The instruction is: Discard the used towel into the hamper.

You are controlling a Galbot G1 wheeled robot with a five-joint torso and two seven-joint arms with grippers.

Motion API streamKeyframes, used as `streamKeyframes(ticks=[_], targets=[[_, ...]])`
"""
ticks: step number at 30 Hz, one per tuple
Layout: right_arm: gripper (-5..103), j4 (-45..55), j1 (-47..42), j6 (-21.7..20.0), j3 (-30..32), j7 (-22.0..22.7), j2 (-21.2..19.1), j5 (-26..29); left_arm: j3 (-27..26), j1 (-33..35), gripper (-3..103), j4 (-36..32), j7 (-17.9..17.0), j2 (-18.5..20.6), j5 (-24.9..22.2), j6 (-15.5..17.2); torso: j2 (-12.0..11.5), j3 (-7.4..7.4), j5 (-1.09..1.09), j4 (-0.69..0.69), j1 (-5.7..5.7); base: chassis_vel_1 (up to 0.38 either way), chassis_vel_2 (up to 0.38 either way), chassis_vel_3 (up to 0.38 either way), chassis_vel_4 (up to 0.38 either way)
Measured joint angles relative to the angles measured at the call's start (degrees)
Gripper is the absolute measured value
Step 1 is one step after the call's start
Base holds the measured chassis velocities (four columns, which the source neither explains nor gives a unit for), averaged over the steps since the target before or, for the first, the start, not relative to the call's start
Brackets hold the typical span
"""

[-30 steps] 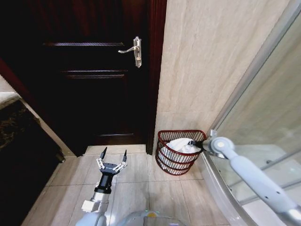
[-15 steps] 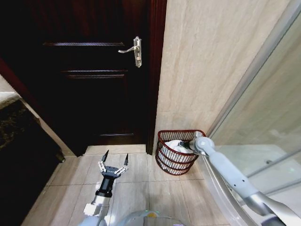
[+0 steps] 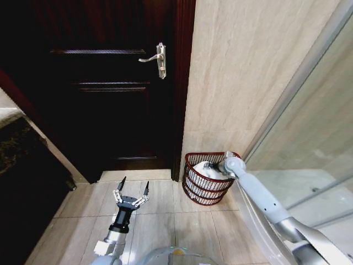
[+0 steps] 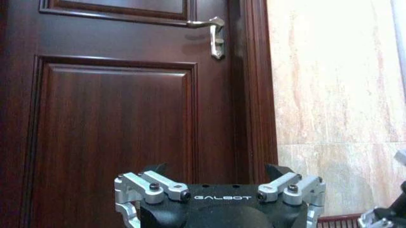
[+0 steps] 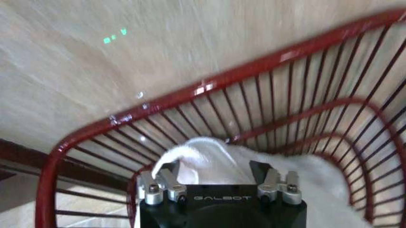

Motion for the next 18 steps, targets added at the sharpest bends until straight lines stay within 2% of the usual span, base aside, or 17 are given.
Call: streamKeyframes(ticks=[1,4,8,14,15,17,18], targets=[[76,0.0,0.0,0.0,0.0,0.0,0.0,0.0,0.0,0.0,100,0.0,0.0,0.0,0.0,0.0,0.0,0.0,0.0,0.0,0.0,0.0,0.0,0.0,0.0],[92,4.17,-1.57,0.04,0.97,-0.44,-3.56,-1.77,0.47,-0.42,100,0.7,-0.16,-0.19,-0.03,0.86,0.0,-0.01,-0.03,-0.04,0.0,0.0,0.0,0.0,0.0],[99,5.73,-2.88,0.06,1.81,-2.22,-6.26,-4.57,0.72,-0.81,100,0.98,-0.25,0.0,0.0,1.72,0.0,0.0,0.01,-0.03,0.0,0.0,0.0,0.0,0.0],[100,11.35,-6.55,0.1,5.69,-2.32,-8.81,-5.6,0.6,-1.17,100,0.94,-0.82,0.05,-0.17,2.65,0.0,0.0,-0.01,-0.01,0.0,0.0,0.0,0.0,0.0],[100,13.06,-7.76,0.14,6.79,-2.44,-9.14,-6.81,0.62,-1.28,100,1.16,-1.12,0.02,-0.17,2.68,0.0,-0.01,-0.02,-0.02,0.0,0.0,0.0,0.0,0.0],[100,18.93,-12.33,1.84,9.05,-3.54,-9.87,-13.46,0.84,-1.5,100,2.29,-1.41,-0.26,-0.02,2.69,0.0,0.0,0.01,-0.02,0.0,0.0,0.0,0.0,0.0],[100,18.93,-12.33,1.84,9.05,-3.54,-9.87,-13.46,0.84,-1.5,100,2.29,-1.41,-0.26,-0.02,2.69,0.0,0.0,0.01,-0.02,0.0,0.0,0.0,0.0,0.0]])
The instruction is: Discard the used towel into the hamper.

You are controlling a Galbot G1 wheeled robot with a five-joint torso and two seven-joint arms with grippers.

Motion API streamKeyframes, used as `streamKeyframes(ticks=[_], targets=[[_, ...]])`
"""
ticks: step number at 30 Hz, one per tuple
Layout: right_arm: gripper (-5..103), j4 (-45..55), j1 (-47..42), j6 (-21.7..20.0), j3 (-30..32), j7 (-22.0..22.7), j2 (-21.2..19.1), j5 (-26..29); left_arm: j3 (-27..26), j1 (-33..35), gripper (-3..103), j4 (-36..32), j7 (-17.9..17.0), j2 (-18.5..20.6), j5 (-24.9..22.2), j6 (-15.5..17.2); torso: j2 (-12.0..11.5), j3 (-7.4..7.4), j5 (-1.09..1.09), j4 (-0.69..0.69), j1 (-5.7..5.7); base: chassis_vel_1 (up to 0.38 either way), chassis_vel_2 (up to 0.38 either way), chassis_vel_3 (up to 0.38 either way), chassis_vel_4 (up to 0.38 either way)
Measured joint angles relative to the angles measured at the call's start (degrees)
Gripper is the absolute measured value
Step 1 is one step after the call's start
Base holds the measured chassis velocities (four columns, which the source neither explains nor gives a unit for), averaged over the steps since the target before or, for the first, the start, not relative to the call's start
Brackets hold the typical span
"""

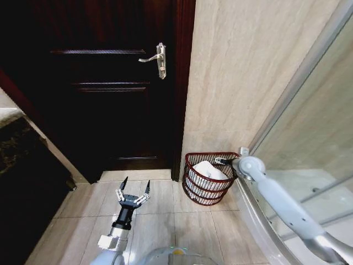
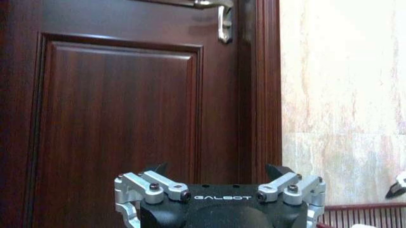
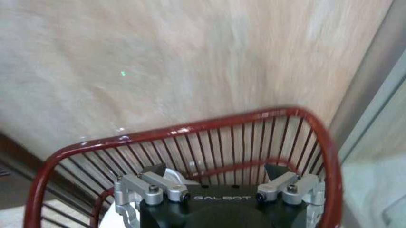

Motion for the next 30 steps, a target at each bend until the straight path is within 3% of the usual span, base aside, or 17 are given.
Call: streamKeyframes(ticks=[3,7,8,9,10,11,13,14,16,17,21,26,27,30], targets=[[100,8.02,-7.12,3.92,2.15,-0.5,0.55,-10.86,0.17,-0.57,100,2.58,-0.29,0.18,0.01,0.02,0.0,0.0,-0.02,0.0,0.0,0.0,0.0,0.0,0.0],[100,11.12,-11.2,7.35,3.59,-1.04,1.97,-17.38,0.16,-0.43,100,2.88,-0.32,0.51,-0.04,0.52,0.0,0.0,-0.01,0.01,0.0,0.0,0.0,0.0,0.0],[100,13.12,-15.84,13.88,6.01,-3.25,4.62,-26.19,0.06,-0.05,100,2.41,-0.27,0.77,-0.26,1.33,0.0,0.0,-0.01,0.02,0.0,0.0,0.0,0.0,0.0],[100,13.12,-15.84,13.88,6.01,-3.25,4.62,-26.19,0.06,-0.05,100,2.41,-0.27,0.77,-0.26,1.33,0.0,0.0,-0.01,0.02,0.0,0.0,0.0,0.0,0.0],[100,13.59,-18.32,17.18,7.92,-5.22,6.23,-30.75,-0.02,0.07,100,2.03,-0.12,0.8,-0.35,1.73,0.0,0.0,0.01,0.03,0.0,0.0,0.0,0.0,0.0],[100,14.05,-23.39,23.01,11.97,-10.39,9.57,-38.56,-0.08,0.23,100,1.58,0.17,0.84,-0.65,2.25,0.0,0.0,-0.02,0.01,0.0,0.0,0.0,0.0,0.0],[100,14.09,-24.95,24.9,13.08,-12.1,10.52,-41.01,-0.1,0.26,100,1.45,0.27,0.88,-0.83,2.41,0.0,0.0,-0.01,0.01,0.0,0.0,0.0,0.0,0.0],[100,13.84,-30.37,33.01,17.41,-18.95,14.79,-51.24,-0.12,0.28,100,1.04,0.52,1.27,-1.67,3.01,0.01,0.0,0.0,-0.03,0.0,0.0,0.0,0.0,0.0],[100,13.28,-37.15,44.98,22.74,-26.33,20.71,-61.12,-0.27,-0.04,100,-0.09,0.66,2.31,-3.85,4.75,0.0,0.0,0.0,-0.01,-0.01,0.0,0.0,0.0,0.0],[100,13.28,-37.15,44.98,22.74,-26.33,20.71,-61.12,-0.27,-0.04,100,-0.09,0.66,2.31,-3.85,4.75,0.0,0.0,0.0,-0.01,-0.01,0.0,0.0,0.0,0.0],[100,14.26,-43.64,52.56,26.83,-31.3,28.66,-66.13,-0.2,-0.93,100,-0.67,0.64,2.6,-4.4,5.74,0.0,0.0,-0.02,0.01,-0.01,0.0,0.0,0.0,0.0],[100,15.86,-47.54,54.59,27.6,-33.25,34.34,-68.46,-0.33,-1.06,100,-0.77,0.66,2.0,-4.4,5.81,0.01,0.0,0.0,0.01,-0.01,0.0,0.0,0.0,0.0],[100,17.48,-50.31,54.67,27.58,-34.16,37.54,-68.98,-1.11,-1.1,100,-0.67,1.32,1.54,-4.43,5.75,0.01,0.0,-0.03,0.0,-0.01,0.0,0.0,0.0,0.0],[100,20.55,-54.36,54.97,27.76,-35.8,41.72,-71.16,-1.85,-0.68,100,-0.48,0.89,1.05,-5.51,5.35,0.0,0.0,-0.03,0.01,-0.01,0.0,0.0,0.0,0.0]])
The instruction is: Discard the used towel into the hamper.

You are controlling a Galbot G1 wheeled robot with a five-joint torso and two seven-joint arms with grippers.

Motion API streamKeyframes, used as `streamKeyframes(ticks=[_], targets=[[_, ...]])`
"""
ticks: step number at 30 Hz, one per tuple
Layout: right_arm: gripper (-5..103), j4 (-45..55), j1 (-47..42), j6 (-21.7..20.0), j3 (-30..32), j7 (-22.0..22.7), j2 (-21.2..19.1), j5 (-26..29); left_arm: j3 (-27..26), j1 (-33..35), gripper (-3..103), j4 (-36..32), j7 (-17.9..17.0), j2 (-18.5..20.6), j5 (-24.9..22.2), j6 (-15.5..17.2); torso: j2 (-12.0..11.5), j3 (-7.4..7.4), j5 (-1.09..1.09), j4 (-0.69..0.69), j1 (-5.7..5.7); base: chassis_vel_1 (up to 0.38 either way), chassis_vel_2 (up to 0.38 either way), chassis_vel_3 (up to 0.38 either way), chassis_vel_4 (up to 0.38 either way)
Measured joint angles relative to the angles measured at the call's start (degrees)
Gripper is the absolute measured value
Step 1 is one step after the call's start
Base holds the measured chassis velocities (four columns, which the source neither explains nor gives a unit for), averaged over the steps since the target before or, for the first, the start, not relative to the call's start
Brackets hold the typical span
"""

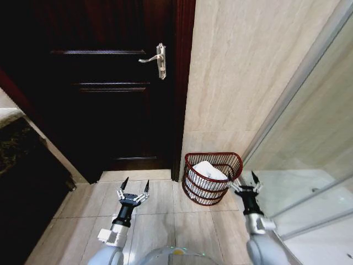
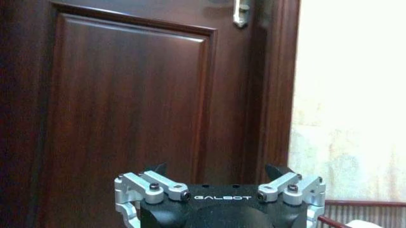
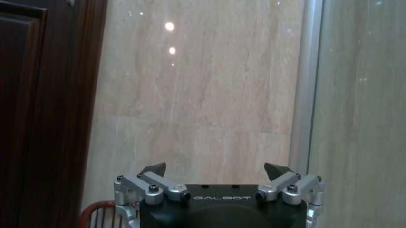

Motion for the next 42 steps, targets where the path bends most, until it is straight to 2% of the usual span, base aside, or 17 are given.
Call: streamKeyframes(ticks=[6,12,17,19,23,27,42], targets=[[100,6.53,-4.85,-1.67,0.42,-0.39,2.86,1.95,-0.62,0.84,100,-1.05,-0.69,0.09,-0.19,-1.08,0.0,0.0,-0.01,0.0,0.0,0.0,0.0,0.0,0.0],[100,6.51,-7.31,3.64,3.19,-1.78,3.81,1.79,-0.31,0.75,100,-1.9,0.55,2.14,-0.62,0.1,0.0,0.0,0.02,0.0,0.0,0.0,0.0,0.0,0.0],[100,5.82,-8.34,4.95,2.3,-1.37,3.82,3.39,0.4,0.31,100,-2.83,-2.81,3.75,-0.35,1.9,0.0,0.01,0.02,-0.01,0.01,0.0,0.0,0.0,0.0],[100,5.82,-9.71,6.12,-0.06,-0.41,3.3,4.68,0.84,0.87,100,-3.72,-5.37,4.91,0.64,1.41,0.0,0.01,0.01,-0.01,0.01,0.0,0.0,0.0,0.0],[100,5.56,-10.45,7.15,-0.99,0.63,2.41,5.26,0.81,1.14,100,-4.32,-5.94,5.3,0.79,1.12,0.0,0.01,0.02,0.01,0.01,0.0,0.0,0.0,0.0],[100,4.21,-11.98,10.27,-1.19,3.03,-0.26,7.26,-0.09,0.58,100,-6.02,-7.47,5.61,0.87,1.46,0.0,0.01,0.02,0.0,0.01,0.0,0.0,0.0,0.0],[100,5.16,-13.49,11.96,0.17,3.84,-2.42,11.06,-0.72,1.93,100,-9.24,-7.8,5.42,1.94,2.61,0.0,0.0,0.02,0.0,0.01,0.0,0.0,0.0,0.0]])
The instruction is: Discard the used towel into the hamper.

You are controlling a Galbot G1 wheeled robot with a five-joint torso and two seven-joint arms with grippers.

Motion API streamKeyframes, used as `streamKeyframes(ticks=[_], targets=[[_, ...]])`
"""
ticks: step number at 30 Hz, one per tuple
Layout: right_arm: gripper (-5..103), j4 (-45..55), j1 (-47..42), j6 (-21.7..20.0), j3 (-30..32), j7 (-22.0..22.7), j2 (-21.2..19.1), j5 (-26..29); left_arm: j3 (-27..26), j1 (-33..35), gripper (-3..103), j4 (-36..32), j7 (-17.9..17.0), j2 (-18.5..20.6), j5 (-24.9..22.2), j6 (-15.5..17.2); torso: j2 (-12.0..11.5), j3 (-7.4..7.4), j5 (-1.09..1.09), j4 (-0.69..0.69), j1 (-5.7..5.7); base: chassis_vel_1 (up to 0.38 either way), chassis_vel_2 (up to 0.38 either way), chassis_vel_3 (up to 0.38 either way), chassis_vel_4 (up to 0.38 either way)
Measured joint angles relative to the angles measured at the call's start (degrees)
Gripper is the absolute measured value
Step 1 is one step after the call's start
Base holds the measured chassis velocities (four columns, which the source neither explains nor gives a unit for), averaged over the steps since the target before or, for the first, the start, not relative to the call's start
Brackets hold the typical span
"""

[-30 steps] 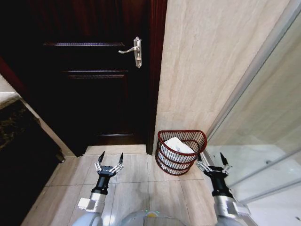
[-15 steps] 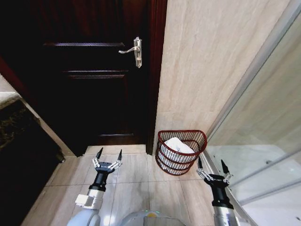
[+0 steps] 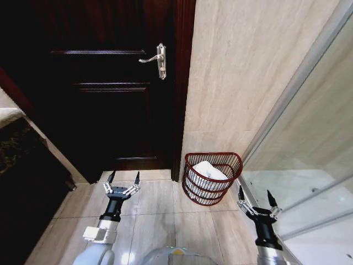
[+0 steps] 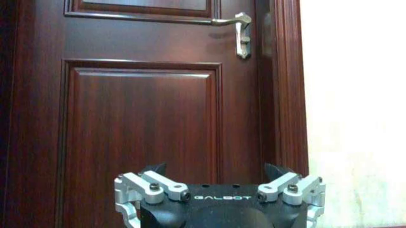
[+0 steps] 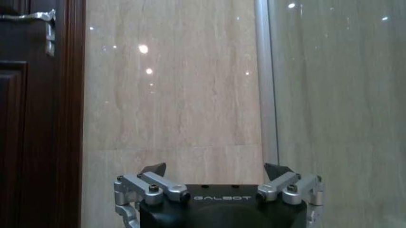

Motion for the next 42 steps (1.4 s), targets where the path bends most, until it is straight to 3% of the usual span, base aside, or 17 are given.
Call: streamKeyframes(ticks=[42], targets=[[100,1.3,-1.89,0.28,0.43,2.13,0.29,-2.48,0.25,0.5,100,0.8,1.47,-0.3,-0.06,-1.54,0.0,0.0,-0.01,0.0,0.0,0.022,-0.022,-0.021,0.023]])
